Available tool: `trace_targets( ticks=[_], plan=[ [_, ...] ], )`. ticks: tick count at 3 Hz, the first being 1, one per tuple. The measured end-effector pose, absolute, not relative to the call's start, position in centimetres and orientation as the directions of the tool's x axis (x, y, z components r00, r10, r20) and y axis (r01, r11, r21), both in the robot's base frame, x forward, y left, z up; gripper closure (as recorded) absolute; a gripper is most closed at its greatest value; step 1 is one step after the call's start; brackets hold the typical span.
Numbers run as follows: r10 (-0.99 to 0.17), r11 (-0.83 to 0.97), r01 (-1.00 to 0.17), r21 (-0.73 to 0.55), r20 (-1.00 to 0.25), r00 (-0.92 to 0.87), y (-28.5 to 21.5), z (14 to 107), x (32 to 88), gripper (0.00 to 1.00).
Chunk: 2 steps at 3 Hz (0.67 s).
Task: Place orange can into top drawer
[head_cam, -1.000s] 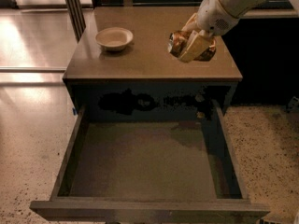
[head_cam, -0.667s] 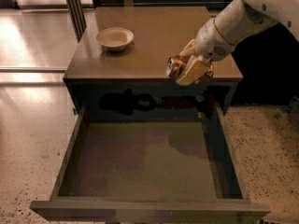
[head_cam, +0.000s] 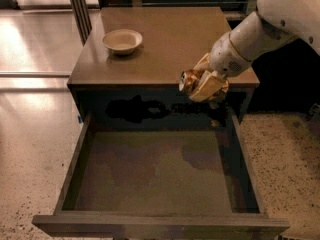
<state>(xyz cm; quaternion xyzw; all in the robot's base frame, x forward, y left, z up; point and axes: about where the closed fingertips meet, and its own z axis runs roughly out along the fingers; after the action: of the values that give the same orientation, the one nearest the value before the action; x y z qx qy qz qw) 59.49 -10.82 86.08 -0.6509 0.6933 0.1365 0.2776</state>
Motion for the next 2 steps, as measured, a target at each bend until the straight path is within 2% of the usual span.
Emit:
trace_targets(
  ticks=[1,2],
  plan=[
    [-0.79,0.183,-0.972,-0.149,-0.61,-0.055,-10.4,84.1,56.3,1.0],
    [-0.739,0.239,-0.969,-0.058,-0.658,-0.143,-8.5,78.1,51.6,1.0]
  ],
)
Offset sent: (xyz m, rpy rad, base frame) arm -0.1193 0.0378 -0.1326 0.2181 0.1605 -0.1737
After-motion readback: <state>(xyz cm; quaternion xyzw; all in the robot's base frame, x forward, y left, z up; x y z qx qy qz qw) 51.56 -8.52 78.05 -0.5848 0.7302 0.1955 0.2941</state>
